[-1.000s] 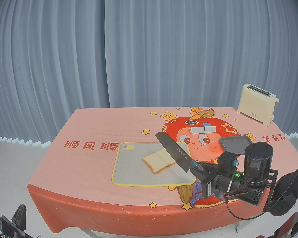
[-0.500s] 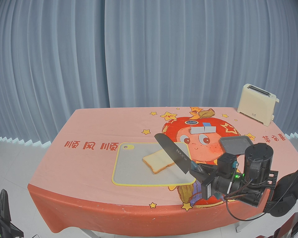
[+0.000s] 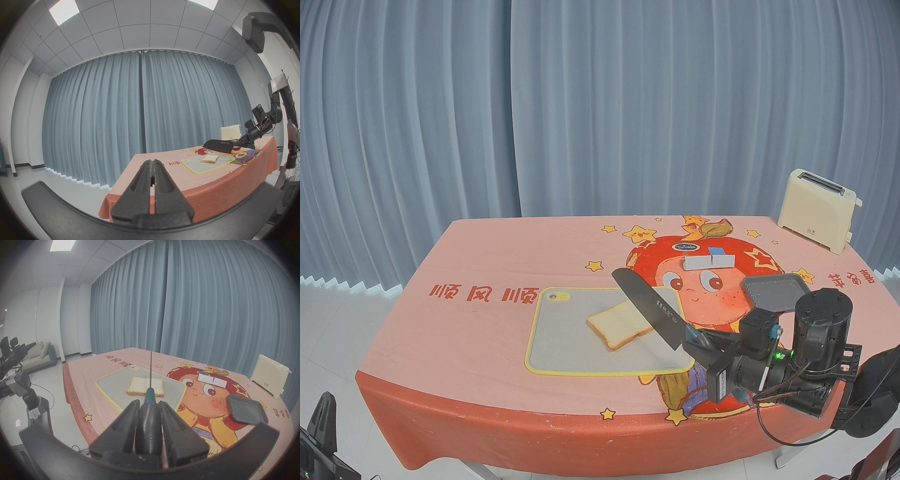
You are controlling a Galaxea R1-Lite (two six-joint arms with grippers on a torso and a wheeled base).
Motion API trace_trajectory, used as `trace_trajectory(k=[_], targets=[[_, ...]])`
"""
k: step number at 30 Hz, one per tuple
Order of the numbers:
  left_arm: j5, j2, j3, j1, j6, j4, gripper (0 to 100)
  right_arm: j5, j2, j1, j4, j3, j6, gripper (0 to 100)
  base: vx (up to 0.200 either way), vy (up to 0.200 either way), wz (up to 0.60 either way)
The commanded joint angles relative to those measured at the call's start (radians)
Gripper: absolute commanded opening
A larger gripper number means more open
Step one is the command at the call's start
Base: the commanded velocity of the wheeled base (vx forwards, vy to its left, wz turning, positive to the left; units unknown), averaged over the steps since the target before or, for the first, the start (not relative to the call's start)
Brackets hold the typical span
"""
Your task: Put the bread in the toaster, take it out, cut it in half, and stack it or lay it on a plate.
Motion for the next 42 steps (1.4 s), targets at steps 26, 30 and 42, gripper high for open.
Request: trace_trajectory(k=[26,30,42], targets=[[-0.194,0.402,-0.192,-0.001,0.011,-0.088,0,0.0,0.005,0.001,0.001,0.012,-0.003,0,0.0,0.0,0.0],[-0.234,0.454,-0.222,-0.001,0.011,-0.088,0,0.0,0.008,0.001,0.001,0.012,-0.001,0,0.0,0.0,0.0],[-0.321,0.601,-0.324,-0.001,0.011,-0.091,0,-0.002,0.002,0.018,0.0,0.022,-0.001,0,0.0,0.0,0.0]])
